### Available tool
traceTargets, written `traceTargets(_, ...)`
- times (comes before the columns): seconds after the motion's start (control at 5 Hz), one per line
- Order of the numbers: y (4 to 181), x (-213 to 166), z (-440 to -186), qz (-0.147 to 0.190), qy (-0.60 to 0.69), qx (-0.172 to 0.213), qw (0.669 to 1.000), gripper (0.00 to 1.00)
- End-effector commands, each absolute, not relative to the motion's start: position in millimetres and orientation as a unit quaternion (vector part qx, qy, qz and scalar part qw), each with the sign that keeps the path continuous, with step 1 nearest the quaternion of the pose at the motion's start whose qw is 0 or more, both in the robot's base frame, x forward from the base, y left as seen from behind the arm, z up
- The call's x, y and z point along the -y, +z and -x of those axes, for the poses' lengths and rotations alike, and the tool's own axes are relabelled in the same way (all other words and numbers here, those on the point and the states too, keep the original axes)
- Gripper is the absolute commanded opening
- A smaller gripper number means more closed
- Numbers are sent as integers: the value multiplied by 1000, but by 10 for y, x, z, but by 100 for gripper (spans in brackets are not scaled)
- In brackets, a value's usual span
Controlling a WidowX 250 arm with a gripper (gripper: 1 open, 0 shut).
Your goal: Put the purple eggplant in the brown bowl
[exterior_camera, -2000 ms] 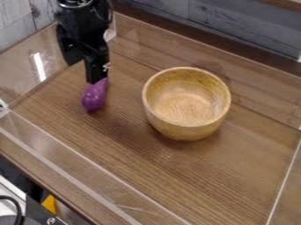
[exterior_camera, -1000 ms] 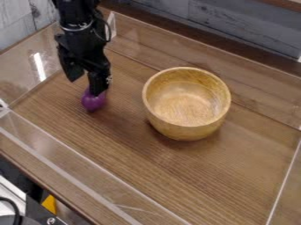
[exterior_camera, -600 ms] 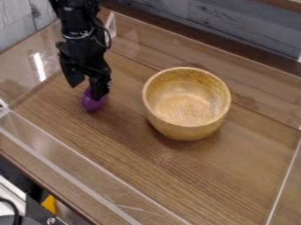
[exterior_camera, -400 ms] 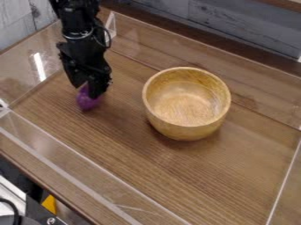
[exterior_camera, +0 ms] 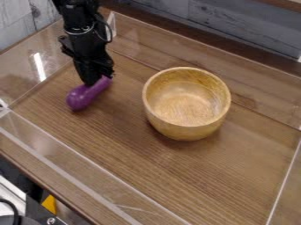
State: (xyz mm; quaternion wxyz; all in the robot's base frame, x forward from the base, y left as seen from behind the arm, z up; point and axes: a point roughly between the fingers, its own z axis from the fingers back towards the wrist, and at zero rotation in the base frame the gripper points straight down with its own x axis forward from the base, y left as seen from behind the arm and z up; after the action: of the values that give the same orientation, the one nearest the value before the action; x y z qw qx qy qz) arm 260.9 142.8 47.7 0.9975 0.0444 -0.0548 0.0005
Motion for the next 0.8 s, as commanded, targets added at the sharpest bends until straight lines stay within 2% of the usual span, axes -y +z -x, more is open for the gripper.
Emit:
traceTargets(0.0,451,-1427,-2616,-50,0,56,997,0)
traceTargets(0.4,378,-1405,-2618,-56,-1,53,997,0)
traceTargets(0.6,498,-1358,-2614,-50,3,55,997,0)
